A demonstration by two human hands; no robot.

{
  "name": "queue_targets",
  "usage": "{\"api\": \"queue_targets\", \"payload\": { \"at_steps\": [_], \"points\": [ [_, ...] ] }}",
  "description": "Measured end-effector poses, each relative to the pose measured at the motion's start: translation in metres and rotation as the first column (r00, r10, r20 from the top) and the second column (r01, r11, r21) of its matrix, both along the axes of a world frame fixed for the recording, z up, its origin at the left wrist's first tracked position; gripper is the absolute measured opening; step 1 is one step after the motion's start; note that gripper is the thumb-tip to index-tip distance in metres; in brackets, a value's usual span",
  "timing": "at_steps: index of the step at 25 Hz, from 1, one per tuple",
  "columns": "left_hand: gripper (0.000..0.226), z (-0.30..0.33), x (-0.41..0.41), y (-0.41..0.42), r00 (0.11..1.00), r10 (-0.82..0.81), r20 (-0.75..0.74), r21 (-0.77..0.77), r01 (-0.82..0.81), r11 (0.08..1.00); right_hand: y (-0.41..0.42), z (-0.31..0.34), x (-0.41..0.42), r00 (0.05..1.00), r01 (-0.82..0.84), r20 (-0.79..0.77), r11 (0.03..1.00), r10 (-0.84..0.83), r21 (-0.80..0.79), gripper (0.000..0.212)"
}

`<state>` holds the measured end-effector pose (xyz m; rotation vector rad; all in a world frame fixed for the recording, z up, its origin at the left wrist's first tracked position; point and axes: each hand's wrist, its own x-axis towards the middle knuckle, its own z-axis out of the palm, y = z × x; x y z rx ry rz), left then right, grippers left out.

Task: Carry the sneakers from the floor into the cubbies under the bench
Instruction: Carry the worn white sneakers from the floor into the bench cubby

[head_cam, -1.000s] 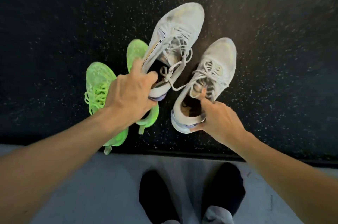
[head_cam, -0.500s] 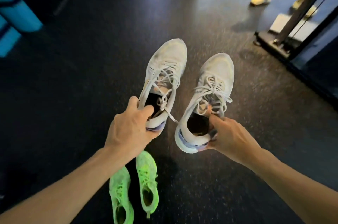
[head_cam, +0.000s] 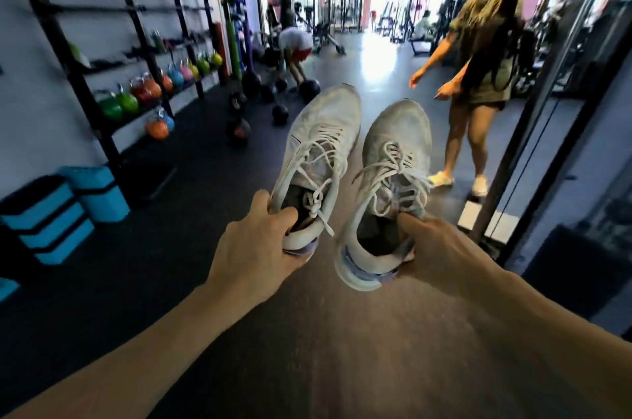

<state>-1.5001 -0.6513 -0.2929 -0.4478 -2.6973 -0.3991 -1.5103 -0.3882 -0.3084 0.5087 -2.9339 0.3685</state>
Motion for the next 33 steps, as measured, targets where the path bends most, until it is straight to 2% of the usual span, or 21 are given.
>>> {"api": "queue_targets", "payload": {
  "at_steps": [5, 8, 13, 17, 24, 28, 33],
  "points": [
    [0.034, 0.126, 0.025, 0.001, 0.997, 0.014, -0.081, 0.008, -0.013, 1.000, 0.010, 0.134, 0.023, 0.993, -0.009, -0.114, 1.000, 0.012, 0.029, 0.049],
    [0.034, 0.175, 0.041, 0.009, 0.992, -0.019, -0.121, 0.015, 0.021, 1.000, 0.020, 0.192, 0.046, 0.989, 0.012, -0.147, 1.000, -0.008, 0.022, 0.055],
    [0.036, 0.225, 0.072, 0.042, 0.958, -0.161, -0.236, 0.016, 0.169, 0.985, 0.045, 0.259, 0.113, 0.969, 0.127, -0.218, 0.991, -0.114, 0.049, 0.055],
    [0.036, 0.239, 0.093, 0.078, 0.911, -0.308, -0.273, 0.060, 0.335, 0.940, 0.067, 0.283, 0.189, 0.929, 0.304, -0.235, 0.952, -0.286, 0.045, 0.062],
    [0.039, 0.268, 0.181, 0.173, 0.722, -0.609, -0.329, 0.044, 0.656, 0.754, 0.115, 0.307, 0.368, 0.791, 0.588, -0.204, 0.809, -0.577, -0.009, 0.074],
    [0.041, 0.284, 0.268, 0.244, 0.544, -0.761, -0.355, 0.044, 0.822, 0.567, 0.140, 0.321, 0.500, 0.652, 0.730, -0.240, 0.681, -0.719, -0.057, 0.066],
    [0.042, 0.291, 0.413, 0.331, 0.346, -0.850, -0.398, 0.039, 0.932, 0.361, 0.166, 0.324, 0.673, 0.489, 0.853, -0.262, 0.519, -0.832, -0.059, 0.061]
  ]
}}
